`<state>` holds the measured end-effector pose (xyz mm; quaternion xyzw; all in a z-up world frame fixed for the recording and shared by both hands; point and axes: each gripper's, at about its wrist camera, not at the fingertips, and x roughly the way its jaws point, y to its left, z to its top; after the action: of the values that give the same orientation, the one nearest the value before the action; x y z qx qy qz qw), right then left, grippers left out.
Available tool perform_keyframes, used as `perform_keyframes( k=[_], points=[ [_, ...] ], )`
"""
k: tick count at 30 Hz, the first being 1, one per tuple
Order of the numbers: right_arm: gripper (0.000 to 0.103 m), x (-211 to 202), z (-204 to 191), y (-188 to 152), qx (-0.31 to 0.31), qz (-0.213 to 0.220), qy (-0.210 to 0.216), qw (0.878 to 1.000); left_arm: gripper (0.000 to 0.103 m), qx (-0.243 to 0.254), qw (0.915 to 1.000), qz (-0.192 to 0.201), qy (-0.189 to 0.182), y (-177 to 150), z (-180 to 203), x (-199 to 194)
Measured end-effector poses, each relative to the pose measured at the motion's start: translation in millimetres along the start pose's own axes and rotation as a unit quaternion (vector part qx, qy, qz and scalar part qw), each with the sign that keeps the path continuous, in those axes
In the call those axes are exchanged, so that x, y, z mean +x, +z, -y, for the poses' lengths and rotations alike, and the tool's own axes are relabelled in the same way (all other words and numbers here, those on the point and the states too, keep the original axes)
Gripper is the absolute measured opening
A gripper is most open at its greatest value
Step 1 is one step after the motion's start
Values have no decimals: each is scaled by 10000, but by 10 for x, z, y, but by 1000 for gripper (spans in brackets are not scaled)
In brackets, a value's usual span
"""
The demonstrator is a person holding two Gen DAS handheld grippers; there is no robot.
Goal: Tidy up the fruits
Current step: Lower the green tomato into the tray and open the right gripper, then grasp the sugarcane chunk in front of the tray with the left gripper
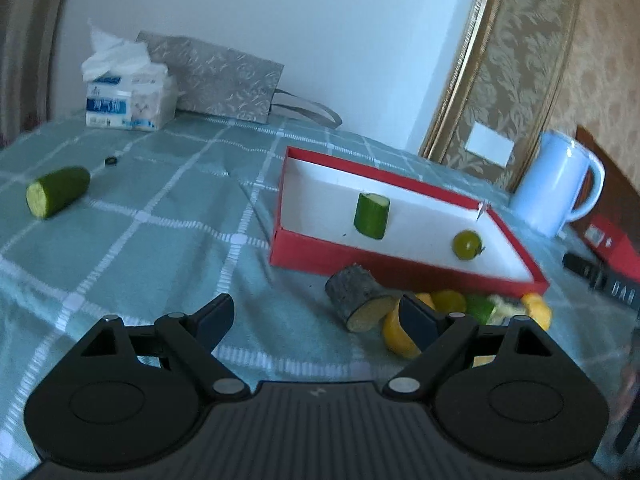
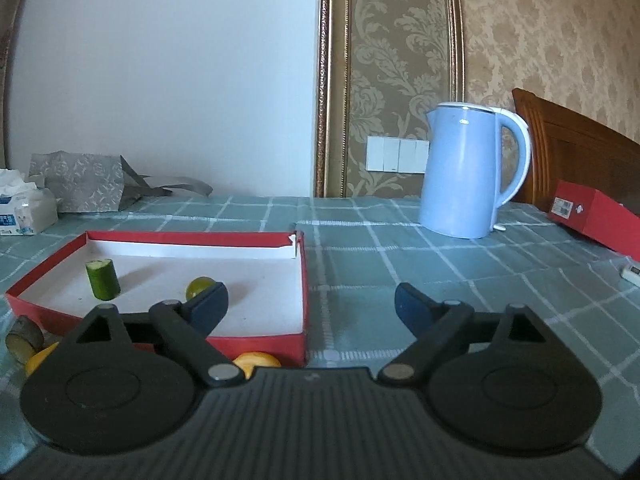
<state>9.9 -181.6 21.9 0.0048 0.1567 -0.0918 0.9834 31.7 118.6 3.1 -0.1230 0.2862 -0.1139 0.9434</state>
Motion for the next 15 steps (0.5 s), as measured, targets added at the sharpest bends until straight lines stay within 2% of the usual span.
perform_keyframes(
  k=[11,15],
  points=[
    [90,-84,12,2,152,97,179,9997,90,33,9996,-57,292,165,335,129],
    [90,-94,23,3,203,100,221,9995,90,72,9986,-98,509,180,432,207]
  ],
)
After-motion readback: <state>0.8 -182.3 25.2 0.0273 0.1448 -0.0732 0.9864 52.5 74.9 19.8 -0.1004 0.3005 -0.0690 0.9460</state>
